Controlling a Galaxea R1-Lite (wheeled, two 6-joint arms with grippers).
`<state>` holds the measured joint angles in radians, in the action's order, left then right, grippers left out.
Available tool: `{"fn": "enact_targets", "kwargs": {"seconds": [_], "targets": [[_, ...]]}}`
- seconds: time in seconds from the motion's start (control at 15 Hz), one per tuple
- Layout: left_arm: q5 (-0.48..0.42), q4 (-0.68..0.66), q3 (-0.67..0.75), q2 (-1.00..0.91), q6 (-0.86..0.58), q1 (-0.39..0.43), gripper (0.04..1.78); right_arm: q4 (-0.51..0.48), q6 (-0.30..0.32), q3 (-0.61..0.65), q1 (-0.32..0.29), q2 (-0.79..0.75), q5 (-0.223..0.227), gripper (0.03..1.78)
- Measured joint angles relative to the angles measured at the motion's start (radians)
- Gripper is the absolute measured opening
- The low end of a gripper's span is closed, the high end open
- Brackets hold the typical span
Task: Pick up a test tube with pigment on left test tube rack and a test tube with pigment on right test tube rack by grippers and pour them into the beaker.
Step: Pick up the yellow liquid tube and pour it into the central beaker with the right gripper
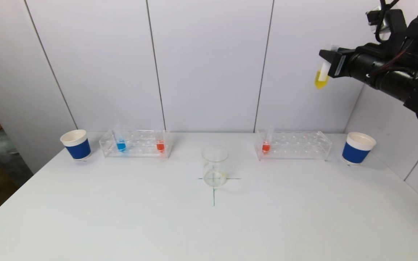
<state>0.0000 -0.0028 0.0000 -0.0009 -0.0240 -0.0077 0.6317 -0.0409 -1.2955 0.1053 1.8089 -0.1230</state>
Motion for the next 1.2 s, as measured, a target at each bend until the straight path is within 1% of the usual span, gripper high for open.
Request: {"fn": "enact_targets", "kwargs": {"seconds": [0.13, 0.33, 0.47, 0.53, 0.6, 0.73, 0.8, 0.87, 1.0, 1.2], "targets": [[0.0, 0.0, 0.0, 0.0, 0.0, 0.0, 1.76, -0.081, -0.015, -0.069, 0.028, -0.008, -0.037, 0.45], [0.0, 0.0, 0.0, 0.0, 0.0, 0.0, 1.76, -0.107, -0.061, -0.124, 0.064, -0.012, -0.145, 0.45], [0.0, 0.0, 0.0, 0.0, 0.0, 0.0, 1.76, -0.123, -0.087, -0.147, 0.108, -0.01, -0.159, 0.45], [0.0, 0.0, 0.0, 0.0, 0.0, 0.0, 1.76, -0.137, -0.109, -0.153, 0.133, -0.009, -0.163, 0.45], [0.0, 0.0, 0.0, 0.0, 0.0, 0.0, 1.76, -0.156, -0.141, -0.16, 0.158, -0.009, -0.176, 0.45], [0.0, 0.0, 0.0, 0.0, 0.0, 0.0, 1.76, -0.21, -0.206, -0.175, 0.196, -0.009, -0.219, 0.45], [0.0, 0.0, 0.0, 0.0, 0.0, 0.0, 1.76, -0.236, -0.236, -0.186, 0.21, -0.007, -0.256, 0.45], [0.0, 0.0, 0.0, 0.0, 0.0, 0.0, 1.76, -0.253, -0.259, -0.195, 0.225, -0.002, -0.283, 0.45], [0.0, 0.0, 0.0, 0.0, 0.0, 0.0, 1.76, -0.259, -0.306, -0.209, 0.256, 0.019, -0.296, 0.45], [0.0, 0.0, 0.0, 0.0, 0.0, 0.0, 1.76, -0.258, -0.428, -0.212, 0.299, 0.063, -0.302, 0.45]]}}
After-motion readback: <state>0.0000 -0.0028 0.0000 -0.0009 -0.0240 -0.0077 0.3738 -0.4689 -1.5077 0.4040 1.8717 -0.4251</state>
